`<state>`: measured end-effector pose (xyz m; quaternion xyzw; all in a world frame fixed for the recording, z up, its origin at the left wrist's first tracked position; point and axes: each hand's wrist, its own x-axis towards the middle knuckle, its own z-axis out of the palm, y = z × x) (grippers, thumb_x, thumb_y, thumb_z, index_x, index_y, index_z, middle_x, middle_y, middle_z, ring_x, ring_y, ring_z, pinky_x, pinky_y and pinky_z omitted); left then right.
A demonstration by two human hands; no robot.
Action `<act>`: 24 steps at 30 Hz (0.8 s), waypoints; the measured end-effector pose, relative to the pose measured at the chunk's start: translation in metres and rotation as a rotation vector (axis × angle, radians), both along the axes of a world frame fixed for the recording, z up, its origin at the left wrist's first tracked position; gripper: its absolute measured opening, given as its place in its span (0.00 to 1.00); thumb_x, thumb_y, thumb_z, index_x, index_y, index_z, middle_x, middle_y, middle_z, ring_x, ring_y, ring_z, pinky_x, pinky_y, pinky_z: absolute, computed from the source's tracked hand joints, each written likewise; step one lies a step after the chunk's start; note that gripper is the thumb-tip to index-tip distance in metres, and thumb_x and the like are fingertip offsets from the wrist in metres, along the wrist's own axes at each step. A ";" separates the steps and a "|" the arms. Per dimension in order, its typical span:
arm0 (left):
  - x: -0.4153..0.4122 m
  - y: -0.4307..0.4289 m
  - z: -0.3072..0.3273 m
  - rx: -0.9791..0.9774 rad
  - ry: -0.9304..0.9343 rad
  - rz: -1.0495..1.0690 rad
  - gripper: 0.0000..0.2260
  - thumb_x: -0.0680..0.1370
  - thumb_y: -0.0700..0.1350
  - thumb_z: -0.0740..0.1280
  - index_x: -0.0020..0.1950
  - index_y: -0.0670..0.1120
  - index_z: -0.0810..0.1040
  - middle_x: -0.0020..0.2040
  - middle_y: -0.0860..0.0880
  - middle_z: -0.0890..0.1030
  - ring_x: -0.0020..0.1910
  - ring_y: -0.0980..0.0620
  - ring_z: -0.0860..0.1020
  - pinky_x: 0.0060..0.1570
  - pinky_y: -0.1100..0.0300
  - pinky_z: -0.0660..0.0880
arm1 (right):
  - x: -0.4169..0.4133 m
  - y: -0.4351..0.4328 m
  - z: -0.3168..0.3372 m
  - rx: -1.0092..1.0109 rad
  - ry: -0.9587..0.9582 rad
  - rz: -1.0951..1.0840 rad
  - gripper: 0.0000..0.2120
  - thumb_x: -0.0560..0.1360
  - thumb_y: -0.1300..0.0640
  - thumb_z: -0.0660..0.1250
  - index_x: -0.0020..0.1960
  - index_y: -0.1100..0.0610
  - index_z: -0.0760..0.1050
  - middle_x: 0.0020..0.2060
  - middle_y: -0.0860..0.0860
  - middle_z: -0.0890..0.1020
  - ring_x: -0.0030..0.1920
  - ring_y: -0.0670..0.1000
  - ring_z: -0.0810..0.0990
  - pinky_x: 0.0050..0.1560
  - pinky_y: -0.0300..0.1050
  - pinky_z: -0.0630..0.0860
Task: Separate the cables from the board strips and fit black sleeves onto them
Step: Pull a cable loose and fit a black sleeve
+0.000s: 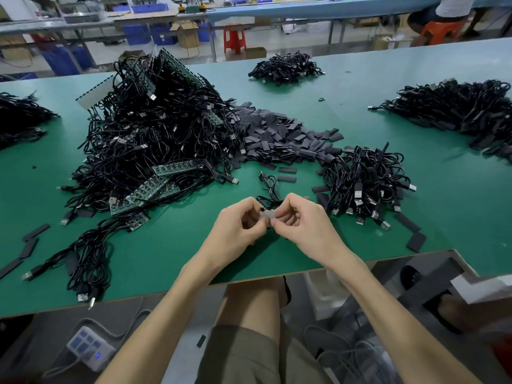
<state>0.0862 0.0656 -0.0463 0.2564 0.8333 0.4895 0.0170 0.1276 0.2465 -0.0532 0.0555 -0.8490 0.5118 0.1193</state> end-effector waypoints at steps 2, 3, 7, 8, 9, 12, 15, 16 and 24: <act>-0.001 -0.001 -0.001 -0.003 -0.013 -0.010 0.08 0.79 0.39 0.70 0.44 0.41 0.73 0.35 0.40 0.79 0.26 0.52 0.75 0.29 0.60 0.71 | 0.000 0.001 0.000 -0.004 -0.016 0.010 0.10 0.75 0.60 0.75 0.41 0.51 0.75 0.34 0.45 0.79 0.33 0.41 0.73 0.37 0.34 0.73; -0.001 -0.001 -0.001 -0.005 -0.015 -0.011 0.08 0.80 0.39 0.70 0.44 0.41 0.73 0.35 0.40 0.79 0.26 0.51 0.75 0.29 0.60 0.71 | -0.001 0.001 0.000 -0.004 -0.022 0.015 0.10 0.75 0.60 0.75 0.42 0.51 0.75 0.34 0.45 0.79 0.32 0.41 0.73 0.37 0.34 0.73; 0.000 -0.001 -0.001 -0.018 0.001 -0.006 0.08 0.80 0.40 0.70 0.44 0.42 0.73 0.34 0.42 0.80 0.26 0.51 0.76 0.29 0.60 0.71 | -0.001 0.001 0.000 0.006 -0.025 0.022 0.10 0.76 0.61 0.74 0.42 0.52 0.74 0.34 0.46 0.78 0.32 0.41 0.72 0.36 0.34 0.72; 0.001 -0.001 -0.001 -0.020 0.007 -0.004 0.08 0.80 0.40 0.70 0.44 0.43 0.73 0.34 0.43 0.80 0.26 0.52 0.77 0.29 0.61 0.71 | -0.001 0.000 0.001 0.009 -0.025 0.021 0.10 0.76 0.61 0.73 0.41 0.51 0.74 0.34 0.45 0.78 0.32 0.41 0.72 0.36 0.34 0.72; 0.001 0.000 -0.001 -0.021 0.015 0.002 0.08 0.80 0.40 0.70 0.43 0.43 0.73 0.34 0.44 0.80 0.26 0.52 0.76 0.29 0.62 0.71 | -0.001 -0.001 0.001 0.019 -0.023 0.015 0.11 0.76 0.61 0.73 0.41 0.51 0.73 0.34 0.45 0.78 0.32 0.41 0.72 0.36 0.34 0.72; 0.004 0.003 0.000 -0.030 0.041 0.038 0.08 0.80 0.40 0.69 0.43 0.44 0.73 0.31 0.47 0.79 0.26 0.55 0.75 0.29 0.65 0.70 | -0.001 -0.003 0.002 0.071 -0.008 -0.009 0.10 0.76 0.61 0.73 0.41 0.52 0.73 0.33 0.45 0.77 0.31 0.42 0.72 0.36 0.33 0.71; 0.004 0.005 0.004 0.002 0.018 0.075 0.08 0.81 0.40 0.69 0.43 0.42 0.74 0.28 0.50 0.78 0.25 0.57 0.74 0.30 0.67 0.69 | -0.001 -0.005 0.004 0.059 -0.001 -0.022 0.06 0.78 0.60 0.72 0.44 0.55 0.76 0.35 0.46 0.80 0.33 0.41 0.75 0.36 0.32 0.71; 0.004 0.006 0.005 0.015 0.013 0.102 0.08 0.81 0.40 0.68 0.44 0.41 0.74 0.29 0.51 0.78 0.26 0.56 0.74 0.31 0.67 0.69 | -0.001 -0.005 0.005 0.048 0.007 -0.034 0.06 0.78 0.60 0.72 0.45 0.56 0.76 0.37 0.47 0.81 0.34 0.41 0.75 0.37 0.32 0.72; -0.002 -0.002 0.002 0.083 -0.005 0.445 0.11 0.83 0.46 0.62 0.43 0.41 0.71 0.33 0.52 0.70 0.28 0.58 0.65 0.30 0.64 0.64 | -0.002 0.006 0.008 -0.351 0.061 -0.279 0.09 0.83 0.50 0.67 0.51 0.54 0.72 0.39 0.49 0.77 0.29 0.47 0.74 0.33 0.46 0.75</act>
